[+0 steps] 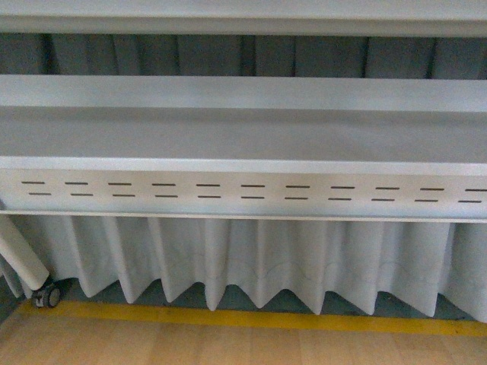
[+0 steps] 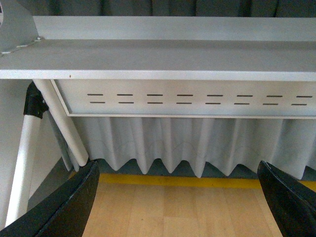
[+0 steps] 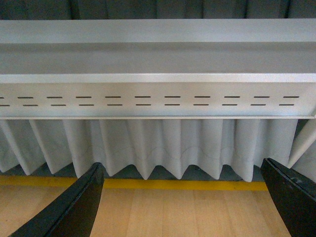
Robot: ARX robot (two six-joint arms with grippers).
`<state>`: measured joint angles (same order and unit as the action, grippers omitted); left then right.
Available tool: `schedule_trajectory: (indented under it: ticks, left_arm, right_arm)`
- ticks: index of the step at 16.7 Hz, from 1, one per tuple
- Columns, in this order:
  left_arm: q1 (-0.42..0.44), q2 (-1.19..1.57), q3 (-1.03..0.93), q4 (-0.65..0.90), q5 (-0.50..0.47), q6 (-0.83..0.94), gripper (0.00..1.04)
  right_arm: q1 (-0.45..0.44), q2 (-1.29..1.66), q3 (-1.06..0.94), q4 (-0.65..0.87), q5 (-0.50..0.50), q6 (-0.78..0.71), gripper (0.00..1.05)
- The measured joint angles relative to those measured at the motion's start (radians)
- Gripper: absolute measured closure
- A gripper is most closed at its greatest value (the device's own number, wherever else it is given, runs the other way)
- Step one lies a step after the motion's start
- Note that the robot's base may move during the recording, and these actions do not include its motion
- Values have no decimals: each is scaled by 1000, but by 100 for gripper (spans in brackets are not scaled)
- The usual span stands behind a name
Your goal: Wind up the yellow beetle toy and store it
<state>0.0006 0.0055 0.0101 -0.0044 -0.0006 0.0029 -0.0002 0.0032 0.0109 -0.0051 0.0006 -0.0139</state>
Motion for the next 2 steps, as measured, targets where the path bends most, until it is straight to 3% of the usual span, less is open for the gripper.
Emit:
schedule_trajectory:
  ticks: [2]
  left_arm:
    - [0, 0, 0, 0, 0, 0, 7]
  right_arm:
    - [0, 0, 0, 0, 0, 0, 7]
